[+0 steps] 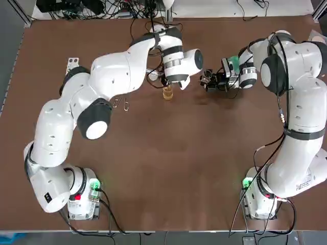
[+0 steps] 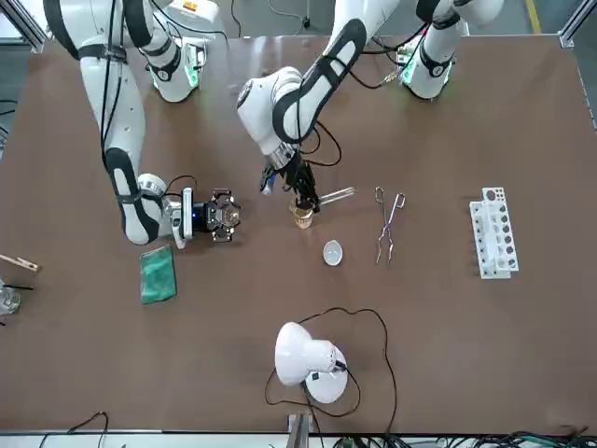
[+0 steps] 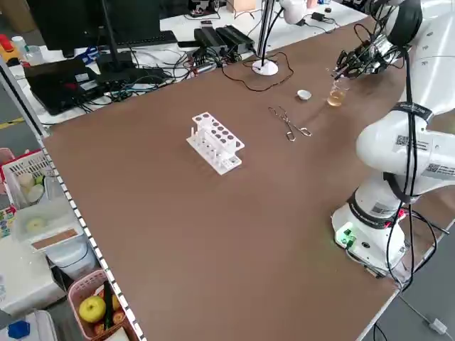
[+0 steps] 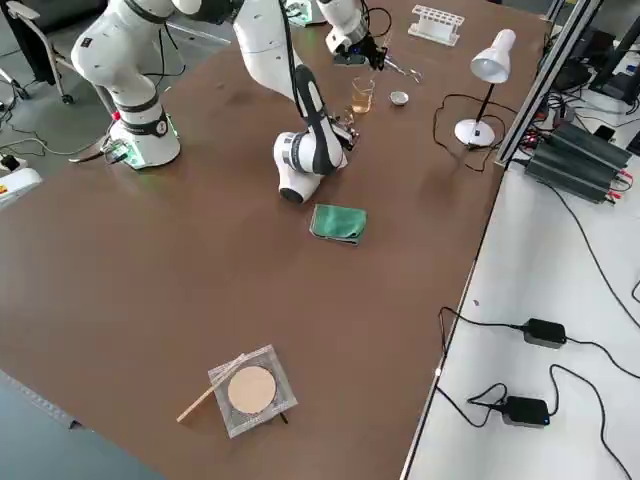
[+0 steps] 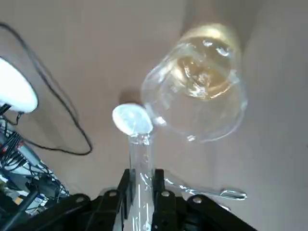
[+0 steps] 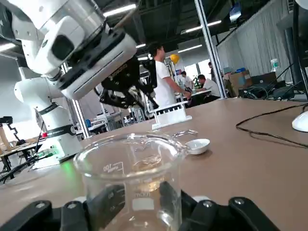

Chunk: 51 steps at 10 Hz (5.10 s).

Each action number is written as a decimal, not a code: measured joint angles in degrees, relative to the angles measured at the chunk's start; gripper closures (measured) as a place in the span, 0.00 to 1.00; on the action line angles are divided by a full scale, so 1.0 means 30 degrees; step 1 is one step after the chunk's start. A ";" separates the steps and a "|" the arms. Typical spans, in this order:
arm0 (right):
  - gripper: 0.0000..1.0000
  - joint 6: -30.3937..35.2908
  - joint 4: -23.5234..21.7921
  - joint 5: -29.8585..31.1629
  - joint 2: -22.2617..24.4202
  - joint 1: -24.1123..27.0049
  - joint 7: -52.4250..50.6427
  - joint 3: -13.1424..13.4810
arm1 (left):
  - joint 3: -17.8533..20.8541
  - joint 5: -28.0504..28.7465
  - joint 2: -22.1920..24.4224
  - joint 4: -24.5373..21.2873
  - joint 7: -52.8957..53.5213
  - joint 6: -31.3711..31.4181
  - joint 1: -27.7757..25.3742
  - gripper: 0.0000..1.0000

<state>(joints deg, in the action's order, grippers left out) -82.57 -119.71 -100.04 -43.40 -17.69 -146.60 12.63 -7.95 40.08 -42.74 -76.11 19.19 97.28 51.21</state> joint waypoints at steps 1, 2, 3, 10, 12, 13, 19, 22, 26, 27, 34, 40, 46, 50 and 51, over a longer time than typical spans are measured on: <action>0.58 0.0000 -0.0011 0.0000 0.0007 -0.0003 0.0257 0.0000 | 0.0018 -0.0589 0.0509 0.0090 0.0435 -0.0022 -0.0800 0.79; 0.58 0.0000 -0.0042 -0.0001 0.0040 -0.0008 0.0601 0.0000 | 0.0012 -0.1549 0.1291 0.0071 0.1608 0.0211 -0.2043 0.79; 0.58 -0.0064 -0.0140 -0.0037 0.0183 -0.0013 0.0870 -0.0034 | -0.0012 -0.2649 0.2285 -0.0131 0.3234 0.0785 -0.3569 0.79; 0.58 -0.3282 -0.2005 -0.2758 0.2688 -0.0184 0.2603 -0.2891 | -0.7522 -0.4441 0.5806 -0.3881 1.2554 0.4920 -1.8530 0.79; 0.58 -0.4576 -0.2432 -0.4458 0.3013 -0.0238 0.2609 -0.4413 | -1.1393 -0.4621 0.5877 -0.5269 1.4484 0.5843 -2.4151 0.79; 0.58 -0.5557 -0.2516 -0.5442 0.3211 -0.0266 0.2609 -0.5337 | -1.2903 -0.5486 0.5885 -0.5740 1.5698 0.5958 -2.6611 0.79; 0.59 -1.0647 -0.2684 -1.0193 0.5305 -0.0348 0.3449 -0.9640 | -1.4039 -1.3448 0.5805 -0.6882 2.6091 0.6068 -3.4704 0.79; 0.59 -1.1654 -0.2840 -1.1399 0.6076 -0.0352 0.4690 -1.0649 | -1.4026 -1.8895 0.5620 -0.7971 2.9355 0.5401 -3.6879 0.79; 0.59 -1.1687 -0.3016 -1.3309 0.6061 -0.0491 0.5893 -1.1618 | -1.3991 -2.1993 0.4925 -0.8355 3.0985 0.1222 -3.8161 0.79; 0.59 -1.1703 -0.3018 -1.3608 0.6059 -0.0608 0.6084 -1.1683 | -1.3981 -2.2205 0.4348 -0.8352 3.1168 0.0492 -3.8602 0.79; 0.59 -1.3563 -0.3065 -1.5351 0.6021 -0.1773 0.9431 -1.1777 | -1.2589 -2.5311 0.0698 -0.7148 3.5740 -0.2585 -4.1177 0.79; 0.59 -1.3768 -0.3065 -1.5665 0.6021 -0.2144 1.2397 -1.1779 | -1.2093 -2.7230 -0.0408 -0.6866 3.5971 -0.3155 -4.1109 0.79; 0.59 -1.4369 -0.3020 -1.5716 0.6022 -0.2148 1.4768 -1.1774 | -1.1519 -2.7211 -0.1303 -0.7188 3.6410 -0.3230 -4.1376 0.79; 0.59 -1.5060 -0.2789 -1.5755 0.6022 -0.2148 1.5835 -1.1778 | -1.1392 -2.6855 -0.1384 -0.7352 3.7052 -0.3234 -4.1428 0.79; 0.59 -1.5207 -0.2681 -1.5796 0.6022 -0.2148 1.6017 -1.1778 | -1.1339 -2.6825 -0.1504 -0.7365 3.7179 -0.3231 -4.1428 0.79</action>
<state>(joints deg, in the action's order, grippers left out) -128.19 -127.75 -147.43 -25.34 -24.14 -98.55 -22.70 -41.97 -40.40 -47.25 -98.21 130.73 87.59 -73.08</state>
